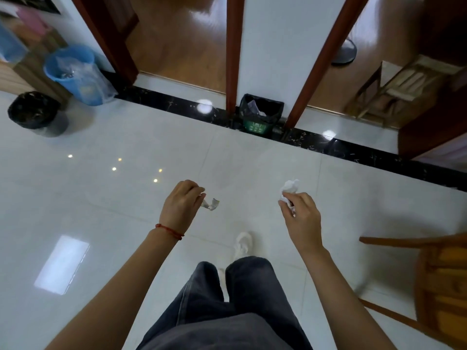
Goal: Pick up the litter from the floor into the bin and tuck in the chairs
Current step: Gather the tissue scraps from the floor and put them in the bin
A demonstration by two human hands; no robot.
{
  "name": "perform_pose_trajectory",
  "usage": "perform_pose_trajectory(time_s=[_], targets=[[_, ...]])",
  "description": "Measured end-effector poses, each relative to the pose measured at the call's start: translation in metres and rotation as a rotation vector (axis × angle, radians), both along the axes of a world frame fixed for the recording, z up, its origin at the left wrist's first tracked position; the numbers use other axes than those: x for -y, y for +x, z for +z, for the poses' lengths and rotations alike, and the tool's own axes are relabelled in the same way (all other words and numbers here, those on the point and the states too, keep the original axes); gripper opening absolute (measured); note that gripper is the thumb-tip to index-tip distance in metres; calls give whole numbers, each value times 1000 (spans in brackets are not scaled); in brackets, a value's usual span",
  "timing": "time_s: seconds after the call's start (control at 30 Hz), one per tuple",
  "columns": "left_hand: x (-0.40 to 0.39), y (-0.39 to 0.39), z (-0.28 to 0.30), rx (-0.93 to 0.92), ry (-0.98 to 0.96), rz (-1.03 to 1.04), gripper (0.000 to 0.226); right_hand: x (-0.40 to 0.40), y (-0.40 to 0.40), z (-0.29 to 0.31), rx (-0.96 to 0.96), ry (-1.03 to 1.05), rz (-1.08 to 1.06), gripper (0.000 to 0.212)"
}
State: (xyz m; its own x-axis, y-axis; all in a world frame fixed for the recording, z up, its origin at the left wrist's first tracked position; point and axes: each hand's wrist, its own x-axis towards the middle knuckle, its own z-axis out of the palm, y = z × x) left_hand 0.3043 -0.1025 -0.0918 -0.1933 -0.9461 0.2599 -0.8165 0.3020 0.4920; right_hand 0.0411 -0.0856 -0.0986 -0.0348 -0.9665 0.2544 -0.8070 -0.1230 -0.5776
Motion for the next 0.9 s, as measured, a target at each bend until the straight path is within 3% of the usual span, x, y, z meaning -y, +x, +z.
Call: perform_pose_trajectory(time_s=[0.47,0.9], targets=[[257,-72,5,10,-23,-56,13,240,-55,-2,-10,2,-13,19],[484,-77,-8,7,-11,-187,14,437,-50,-14,7,21,-153,15]])
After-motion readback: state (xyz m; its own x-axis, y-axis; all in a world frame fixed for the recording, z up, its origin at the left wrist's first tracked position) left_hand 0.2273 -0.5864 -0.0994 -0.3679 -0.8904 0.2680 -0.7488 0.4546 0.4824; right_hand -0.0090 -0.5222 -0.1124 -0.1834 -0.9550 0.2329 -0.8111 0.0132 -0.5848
